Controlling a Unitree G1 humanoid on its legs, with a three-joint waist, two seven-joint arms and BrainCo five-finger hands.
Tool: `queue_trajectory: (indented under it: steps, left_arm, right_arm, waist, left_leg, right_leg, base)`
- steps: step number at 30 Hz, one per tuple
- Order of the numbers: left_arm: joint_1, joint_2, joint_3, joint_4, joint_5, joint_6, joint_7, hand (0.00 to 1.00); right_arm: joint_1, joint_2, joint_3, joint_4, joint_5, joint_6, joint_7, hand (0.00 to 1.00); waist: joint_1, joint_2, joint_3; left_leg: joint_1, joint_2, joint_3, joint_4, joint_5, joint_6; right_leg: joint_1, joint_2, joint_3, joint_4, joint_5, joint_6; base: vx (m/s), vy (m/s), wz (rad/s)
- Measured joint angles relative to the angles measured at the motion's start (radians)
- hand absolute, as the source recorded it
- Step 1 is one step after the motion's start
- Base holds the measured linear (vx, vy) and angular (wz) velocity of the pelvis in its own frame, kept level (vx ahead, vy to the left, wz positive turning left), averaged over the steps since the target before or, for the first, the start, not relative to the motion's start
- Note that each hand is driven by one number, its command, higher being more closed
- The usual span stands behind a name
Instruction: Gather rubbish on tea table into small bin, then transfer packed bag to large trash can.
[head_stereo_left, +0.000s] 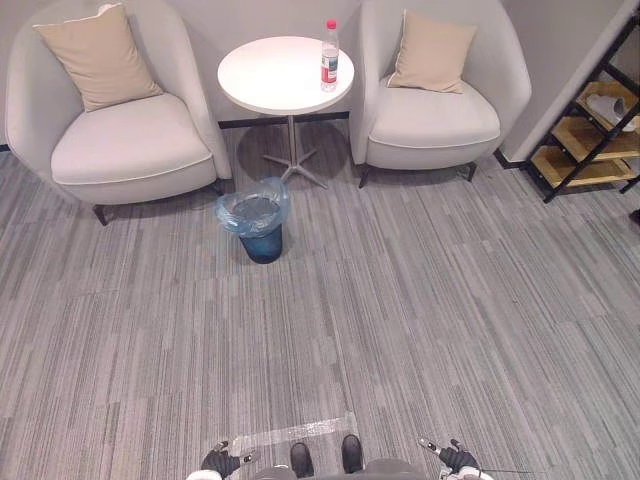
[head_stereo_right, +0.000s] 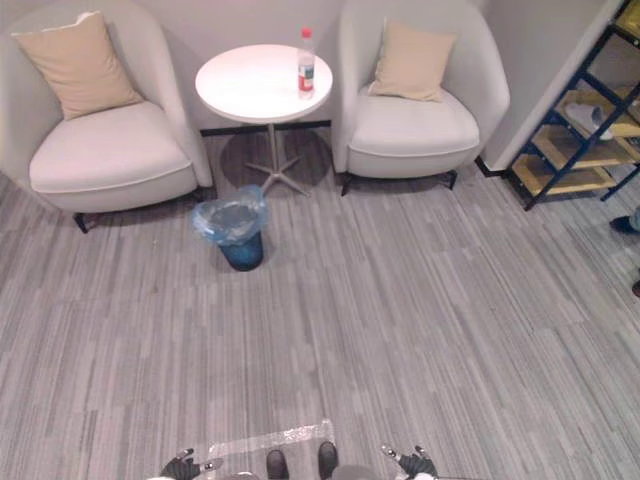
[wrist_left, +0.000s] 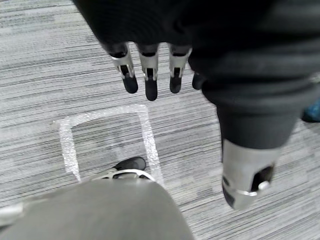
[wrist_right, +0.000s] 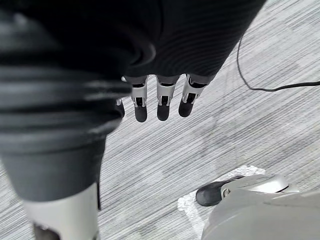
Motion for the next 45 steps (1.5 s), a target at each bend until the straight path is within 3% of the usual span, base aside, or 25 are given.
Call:
queue_trajectory:
  steps: [1,2,4,7,11,13,14,15,16,18,19,20,22,23,25,27,29,30,31,34,35,37,39,42,45]
  left_arm:
    - [0.0,-0.006,0.048,-0.019,-0.001,0.0,0.001,0.0]
    - [-0.001,-0.008,0.055,-0.022,-0.001,0.0,0.001,0.0]
    - [0.006,-0.028,0.114,-0.064,-0.02,-0.001,0.001,0.0]
    - [0.007,-0.04,0.133,-0.069,-0.039,-0.002,0.004,0.0]
    - [0.014,-0.053,0.146,-0.093,-0.069,-0.007,0.021,0.0]
    - [0.021,-0.066,0.145,-0.088,-0.078,-0.009,0.021,0.0]
    - [0.028,-0.065,0.145,-0.081,-0.081,-0.008,0.02,0.0]
    - [0.04,-0.052,0.147,-0.083,-0.086,-0.009,0.02,0.0]
    - [0.04,-0.04,0.147,-0.084,-0.088,-0.009,0.02,0.0]
    - [0.039,-0.042,0.144,-0.084,-0.088,-0.008,0.021,0.0]
    - [0.044,-0.042,0.134,-0.084,-0.087,-0.007,0.021,0.0]
    - [0.043,-0.042,0.132,-0.083,-0.087,-0.007,0.021,0.0]
    - [0.033,-0.032,0.094,-0.082,-0.084,-0.008,0.019,0.0]
    - [0.026,-0.033,0.086,-0.081,-0.084,-0.008,0.02,0.0]
    - [0.0,-0.037,0.067,-0.078,-0.084,-0.008,0.018,0.0]
    - [-0.023,-0.06,0.055,-0.069,-0.085,-0.008,0.013,0.0]
    - [-0.032,-0.072,0.02,-0.058,-0.085,-0.008,0.01,0.0]
    - [-0.027,-0.074,0.018,-0.059,-0.086,-0.009,0.007,0.0]
    - [-0.028,-0.061,0.022,-0.048,-0.086,-0.008,-0.001,0.0]
    - [-0.039,-0.102,0.038,-0.028,-0.086,-0.009,-0.002,0.0]
    - [-0.039,-0.112,0.058,-0.029,-0.084,-0.01,-0.002,0.0]
    - [-0.029,-0.121,0.132,-0.06,-0.086,-0.008,-0.003,0.0]
    - [-0.021,-0.125,0.152,-0.093,-0.094,-0.01,-0.003,0.0]
    - [-0.018,-0.126,0.152,-0.127,-0.103,-0.011,-0.003,0.0]
    - [-0.021,-0.131,0.148,-0.127,-0.116,-0.021,-0.002,0.0]
  right_arm:
    - [0.001,0.011,-0.001,-0.003,0.005,-0.007,-0.003,0.0]
    - [0.001,0.011,-0.001,-0.004,0.009,-0.007,-0.004,0.0]
    - [0.002,0.015,0.001,-0.042,0.022,-0.008,-0.009,0.0]
    - [0.0,0.033,0.005,-0.079,0.04,-0.01,-0.016,0.0]
    - [-0.006,0.044,0.017,-0.08,0.04,-0.01,-0.017,0.0]
    - [-0.014,0.027,0.023,-0.069,0.039,-0.011,-0.018,0.0]
    - [-0.022,0.022,0.034,-0.058,0.039,-0.011,-0.018,0.0]
    - [-0.02,0.03,0.037,-0.056,0.038,-0.011,-0.019,0.0]
    - [-0.021,0.045,0.035,-0.059,0.036,-0.011,-0.017,0.0]
    - [-0.022,0.052,0.035,-0.064,0.025,-0.011,-0.016,0.0]
    - [-0.022,0.055,0.036,-0.077,0.017,-0.012,-0.013,0.0]
    - [-0.021,0.056,0.036,-0.079,0.017,-0.012,-0.013,0.0]
    - [-0.022,0.056,0.037,-0.097,0.017,-0.013,-0.01,0.0]
    - [-0.022,0.055,0.037,-0.104,0.016,-0.013,-0.008,0.0]
    - [-0.024,0.053,0.036,-0.109,0.015,-0.016,-0.004,0.0]
    - [-0.035,0.044,0.036,-0.109,0.012,-0.016,-0.001,0.0]
    - [-0.044,0.034,0.041,-0.107,-0.002,-0.015,0.002,0.0]
    - [-0.035,0.036,0.046,-0.096,-0.009,-0.015,0.003,0.0]
    - [-0.023,0.041,0.044,-0.078,-0.004,-0.015,0.007,0.0]
    - [-0.041,0.009,0.043,-0.065,-0.011,-0.017,0.005,0.0]
    - [-0.04,0.011,0.038,-0.065,-0.006,-0.018,0.005,0.0]
    - [-0.034,0.015,0.059,-0.074,-0.001,-0.018,0.003,0.0]
    - [-0.024,0.019,0.071,-0.083,0.0,-0.019,0.0,0.0]
    - [-0.012,0.024,0.071,-0.11,0.021,-0.018,-0.001,0.0]
    - [-0.005,0.023,0.07,-0.108,0.021,-0.017,-0.003,0.0]
  waist:
    - [0.002,-0.005,0.007]
    - [0.003,-0.006,0.008]
    - [0.025,0.007,0.034]
    - [0.026,0.018,0.039]
    - [0.037,0.021,0.04]
    - [0.054,0.036,0.034]
    - [0.068,0.038,0.029]
    - [0.075,0.012,0.018]
    - [0.074,-0.015,0.007]
    - [0.075,-0.015,0.009]
    - [0.079,-0.015,0.009]
    - [0.078,-0.015,0.009]
    - [0.07,-0.008,0.002]
    - [0.067,-0.008,-0.002]
    - [0.06,0.005,-0.003]
    - [0.05,0.019,0.003]
    - [0.039,0.031,0.009]
    - [0.028,0.012,0.002]
    - [0.018,-0.026,-0.007]
    - [0.013,0.049,-0.008]
    - [0.014,0.054,-0.003]
    - [0.019,0.053,0.012]
    - [0.031,0.049,0.023]
    - [0.04,0.044,0.026]
    - [0.051,0.042,0.025]
  left_leg:
    - [-0.088,0.042,0.027,0.228,-0.028,-0.019]
    - [-0.1,0.05,0.03,0.257,-0.029,-0.018]
    - [-0.212,0.132,0.033,0.566,-0.04,-0.01]
    - [-0.284,0.177,0.016,0.608,-0.064,-0.03]
    - [-0.318,0.11,-0.004,0.347,-0.029,-0.028]
    - [-0.306,0.06,-0.1,0.139,0.044,-0.046]
    - [-0.303,0.039,-0.114,0.139,0.112,-0.017]
    - [-0.308,0.015,-0.1,0.156,0.092,0.001]
    - [-0.306,-0.01,-0.071,0.163,0.058,0.024]
    - [-0.26,-0.024,-0.042,0.15,0.033,0.037]
    - [-0.173,-0.036,-0.018,0.113,0.019,0.056]
    - [-0.158,-0.038,-0.016,0.106,0.015,0.055]
    - [-0.055,-0.05,-0.008,0.035,0.004,0.051]
    - [-0.026,-0.05,-0.008,0.009,0.005,0.051]
    - [0.036,-0.036,-0.019,-0.028,0.005,0.047]
    - [0.058,0.001,-0.027,-0.027,-0.002,0.036]
    - [0.091,0.037,-0.04,-0.035,-0.008,0.01]
    - [0.116,0.032,-0.052,-0.044,-0.014,-0.009]
    - [0.144,0.012,-0.079,-0.044,-0.043,-0.05]
    - [0.14,0.089,-0.11,0.042,-0.06,-0.08]
    - [0.114,0.107,-0.113,0.111,-0.064,-0.088]
    - [-0.051,0.195,-0.149,0.534,-0.05,-0.09]
    - [-0.114,0.24,-0.126,0.684,-0.052,-0.082]
    - [-0.199,0.235,-0.055,0.632,-0.062,-0.062]
    - [-0.235,0.155,-0.023,0.351,-0.041,-0.046]
  right_leg:
    - [0.008,0.001,0.002,0.023,-0.008,-0.011]
    - [0.011,0.001,0.003,0.028,-0.008,-0.012]
    - [0.054,0.009,0.027,0.056,-0.028,-0.031]
    - [0.094,-0.01,0.055,0.063,-0.059,-0.046]
    - [0.122,-0.068,0.077,0.056,-0.121,-0.03]
    - [0.121,-0.082,0.109,0.046,-0.149,0.003]
    - [0.125,-0.095,0.134,0.047,-0.168,0.017]
    - [0.125,-0.119,0.142,0.051,-0.176,0.032]
    - [0.093,-0.154,0.144,0.131,-0.186,0.072]
    - [0.039,-0.168,0.146,0.291,-0.18,0.097]
    - [-0.046,-0.178,0.145,0.534,-0.157,0.179]
    - [-0.059,-0.179,0.144,0.575,-0.156,0.185]
    - [-0.154,-0.204,0.045,0.763,-0.17,0.165]
    - [-0.178,-0.213,-0.001,0.772,-0.179,0.149]
    - [-0.232,-0.226,-0.129,0.696,-0.204,0.102]
    - [-0.273,-0.199,-0.186,0.574,-0.198,0.087]
    - [-0.298,-0.164,-0.2,0.384,-0.108,0.07]
    - [-0.288,-0.156,-0.189,0.241,0.019,0.057]
    - [-0.289,-0.168,-0.15,0.195,0.148,0.024]
    - [-0.269,-0.109,-0.174,0.233,0.075,0.001]
    - [-0.254,-0.099,-0.175,0.23,0.063,-0.009]
    - [-0.174,-0.057,-0.181,0.213,0.012,-0.036]
    - [-0.107,-0.04,-0.183,0.217,-0.031,-0.056]
    - [-0.034,-0.041,-0.163,0.185,-0.07,-0.036]
    - [0.016,-0.059,-0.143,0.126,-0.075,-0.015]
  base:
    - [0.1,-0.116,0.04]
    - [0.11,-0.108,-0.15]
    - [0.19,-0.079,-0.42]
    - [0.21,0.022,-0.25]
    - [0.19,0.163,-0.09]
    - [0.23,0.26,-0.43]
    - [0.35,0.358,-0.66]
    - [0.56,0.442,-0.52]
    - [0.5,0.342,-0.33]
    - [0.41,0.237,-0.37]
    - [0.4,0.206,-0.43]
    - [0.39,0.187,-0.43]
    - [0.33,0.108,-0.09]
    - [0.37,0.074,0.01]
    - [0.4,-0.031,0.1]
    - [0.35,-0.126,0.13]
    - [0.31,-0.157,0.13]
    - [0.4,-0.239,0.31]
    - [0.46,-0.277,0.15]
    - [0.37,-0.275,0.02]
    - [0.3,-0.256,0.09]
    - [0.27,-0.22,0.01]
    - [0.22,-0.137,-0.15]
    - [0.24,-0.086,-0.15]
    - [0.36,0.075,-0.18]
